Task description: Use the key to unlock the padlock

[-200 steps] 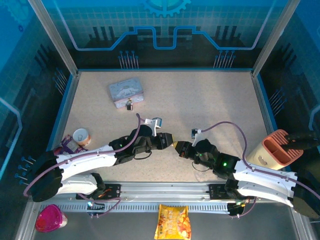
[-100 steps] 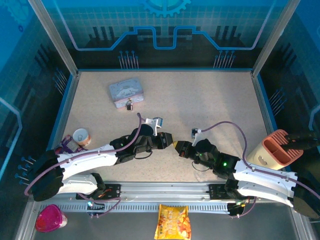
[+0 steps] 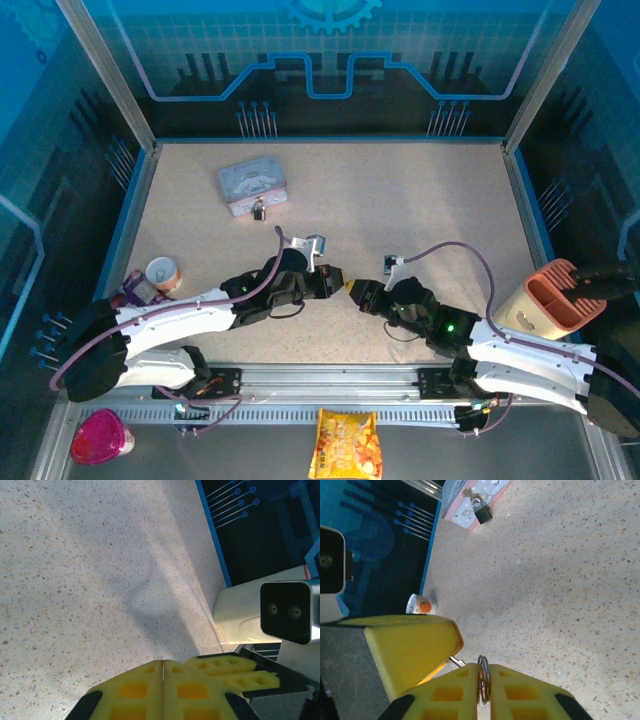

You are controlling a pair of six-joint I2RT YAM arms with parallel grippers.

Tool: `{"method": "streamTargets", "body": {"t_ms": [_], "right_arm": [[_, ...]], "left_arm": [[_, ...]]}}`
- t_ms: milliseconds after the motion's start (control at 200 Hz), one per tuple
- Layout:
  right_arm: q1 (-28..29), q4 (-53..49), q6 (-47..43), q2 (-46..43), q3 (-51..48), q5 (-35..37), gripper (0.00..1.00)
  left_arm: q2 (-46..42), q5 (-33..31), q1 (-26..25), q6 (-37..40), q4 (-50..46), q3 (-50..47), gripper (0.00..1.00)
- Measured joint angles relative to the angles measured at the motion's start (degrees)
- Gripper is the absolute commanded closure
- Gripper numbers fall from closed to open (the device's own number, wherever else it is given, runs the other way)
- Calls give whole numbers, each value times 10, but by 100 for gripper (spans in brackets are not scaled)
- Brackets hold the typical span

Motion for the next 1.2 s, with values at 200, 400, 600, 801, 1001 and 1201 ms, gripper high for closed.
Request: {"method": "streamTargets", "body": {"t_ms": [200,400,600,801,1001,1201], "right_arm": [[1,8,-31,-70,-10,23,54],[-8,95,-106,-105,-44,-4,47],[-23,172,-144,-97,-49,-58,50],[-31,227,-148,-71,-64,-106,58],[-31,249,-147,-62,-64,-126,66],[-34,254,-147,-62,-64,-127,77]], "left_arm": [[-30,-22,0,0,11,-15,100],[-67,-20,3,11,44,-28,100],[-93,0,3,24,90,-34,100],[-98,16,3,28,116,-37,100],[-98,25,3,28,129,-40,100],[-102,31,3,29,146,-45,100]]}}
